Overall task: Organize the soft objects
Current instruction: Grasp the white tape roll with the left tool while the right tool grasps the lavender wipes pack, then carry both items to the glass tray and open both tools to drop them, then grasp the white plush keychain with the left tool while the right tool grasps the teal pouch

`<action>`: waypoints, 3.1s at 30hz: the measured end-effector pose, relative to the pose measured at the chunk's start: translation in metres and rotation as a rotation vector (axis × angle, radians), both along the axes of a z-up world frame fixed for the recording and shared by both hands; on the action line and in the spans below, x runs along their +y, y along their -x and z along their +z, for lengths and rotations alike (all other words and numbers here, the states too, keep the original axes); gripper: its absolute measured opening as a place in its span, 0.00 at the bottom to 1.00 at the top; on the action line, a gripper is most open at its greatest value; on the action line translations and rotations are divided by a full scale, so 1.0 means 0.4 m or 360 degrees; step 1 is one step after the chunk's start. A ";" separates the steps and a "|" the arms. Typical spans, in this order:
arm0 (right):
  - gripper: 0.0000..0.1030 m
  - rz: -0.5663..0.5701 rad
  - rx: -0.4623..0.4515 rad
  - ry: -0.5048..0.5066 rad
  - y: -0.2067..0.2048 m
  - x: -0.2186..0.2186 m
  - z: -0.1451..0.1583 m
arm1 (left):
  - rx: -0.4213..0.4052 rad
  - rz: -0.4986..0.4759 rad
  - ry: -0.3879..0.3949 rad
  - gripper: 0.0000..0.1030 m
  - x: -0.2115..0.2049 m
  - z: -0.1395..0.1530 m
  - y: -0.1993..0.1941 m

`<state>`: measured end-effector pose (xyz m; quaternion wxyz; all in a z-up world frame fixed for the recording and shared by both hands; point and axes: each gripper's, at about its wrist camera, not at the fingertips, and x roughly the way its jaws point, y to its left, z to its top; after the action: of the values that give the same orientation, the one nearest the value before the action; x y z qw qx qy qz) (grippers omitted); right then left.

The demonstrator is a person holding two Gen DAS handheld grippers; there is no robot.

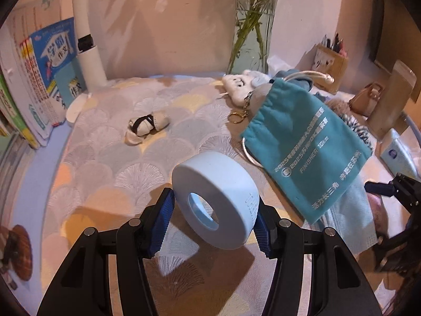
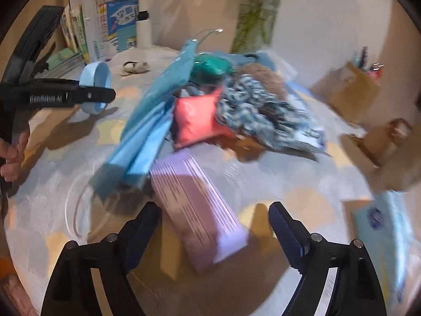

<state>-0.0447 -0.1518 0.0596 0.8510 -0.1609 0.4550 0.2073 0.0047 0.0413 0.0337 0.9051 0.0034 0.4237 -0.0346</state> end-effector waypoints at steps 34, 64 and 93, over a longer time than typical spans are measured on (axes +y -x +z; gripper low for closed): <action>0.36 -0.0853 -0.0470 -0.0592 -0.018 -0.683 0.480 | -0.0168 -0.0895 0.0022 0.52 -0.810 0.281 -0.078; 0.94 -0.1250 -0.0469 -0.0420 0.024 -0.786 0.493 | -0.0138 -0.1065 0.0079 0.81 -0.938 0.253 -0.035; 0.96 -0.0212 -0.0147 -0.0423 -0.015 0.125 0.182 | 0.0018 0.0005 0.0066 0.84 0.107 0.035 -0.203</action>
<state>-0.0385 -0.1019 0.1324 0.8967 -0.0258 0.3934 0.2012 0.0861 0.0840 0.0477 0.9027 -0.0162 0.4279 -0.0419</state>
